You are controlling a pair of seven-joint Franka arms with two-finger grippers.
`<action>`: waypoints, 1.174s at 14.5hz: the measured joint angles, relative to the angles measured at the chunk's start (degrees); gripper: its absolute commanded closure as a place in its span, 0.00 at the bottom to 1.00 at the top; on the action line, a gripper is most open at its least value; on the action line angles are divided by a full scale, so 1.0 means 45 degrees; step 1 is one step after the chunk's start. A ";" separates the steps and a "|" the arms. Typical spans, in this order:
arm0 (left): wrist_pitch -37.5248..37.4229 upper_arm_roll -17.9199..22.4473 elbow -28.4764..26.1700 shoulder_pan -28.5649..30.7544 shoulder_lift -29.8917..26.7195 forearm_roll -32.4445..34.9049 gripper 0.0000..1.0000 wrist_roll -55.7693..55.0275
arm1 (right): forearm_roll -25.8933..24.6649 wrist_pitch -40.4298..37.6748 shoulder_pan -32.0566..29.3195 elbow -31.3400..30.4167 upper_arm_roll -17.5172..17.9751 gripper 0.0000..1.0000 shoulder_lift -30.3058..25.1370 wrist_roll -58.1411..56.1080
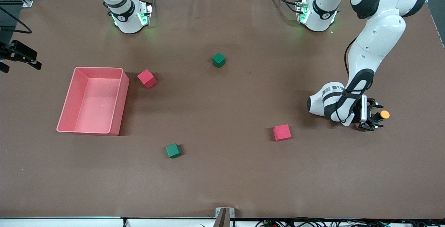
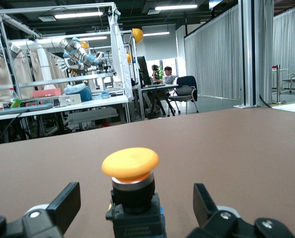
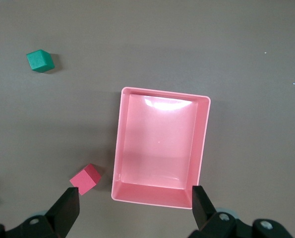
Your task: Place and upright button with both arms
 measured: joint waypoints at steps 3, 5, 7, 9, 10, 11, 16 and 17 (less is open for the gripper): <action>-0.0273 0.0007 0.0132 0.0003 -0.0037 0.0000 0.00 0.0701 | 0.0001 0.0000 0.0000 0.0014 0.0001 0.00 0.0000 0.0000; -0.0424 0.0005 0.0233 0.0002 -0.0196 0.0000 0.00 0.1221 | 0.0001 0.0000 0.0000 0.0021 0.0006 0.00 0.0000 0.0000; -0.0439 -0.0014 0.0278 0.0000 -0.0511 0.0000 0.00 0.1733 | 0.0001 0.0000 0.0001 0.0030 0.0014 0.00 0.0000 0.0000; -0.0443 -0.0047 0.0282 -0.0001 -0.0834 -0.0099 0.00 0.2229 | 0.0002 0.0000 0.0001 0.0037 0.0020 0.00 0.0000 0.0000; -0.0450 -0.0067 0.0278 -0.0001 -0.0985 -0.0217 0.00 0.2505 | 0.0002 0.0000 0.0002 0.0039 0.0025 0.00 0.0000 0.0000; -0.0454 -0.0106 0.0280 0.0000 -0.1144 -0.0380 0.00 0.2846 | 0.0002 0.0000 0.0002 0.0041 0.0030 0.00 0.0000 0.0000; -0.0470 -0.1051 0.0411 0.0004 -0.2468 -0.2115 0.00 0.5729 | 0.0005 -0.0031 0.0007 0.0043 0.0044 0.00 0.0002 0.0000; -0.0447 -0.1299 0.0498 0.0002 -0.2822 -0.2652 0.00 0.6443 | 0.0005 -0.0031 0.0007 0.0044 0.0044 0.00 0.0002 0.0000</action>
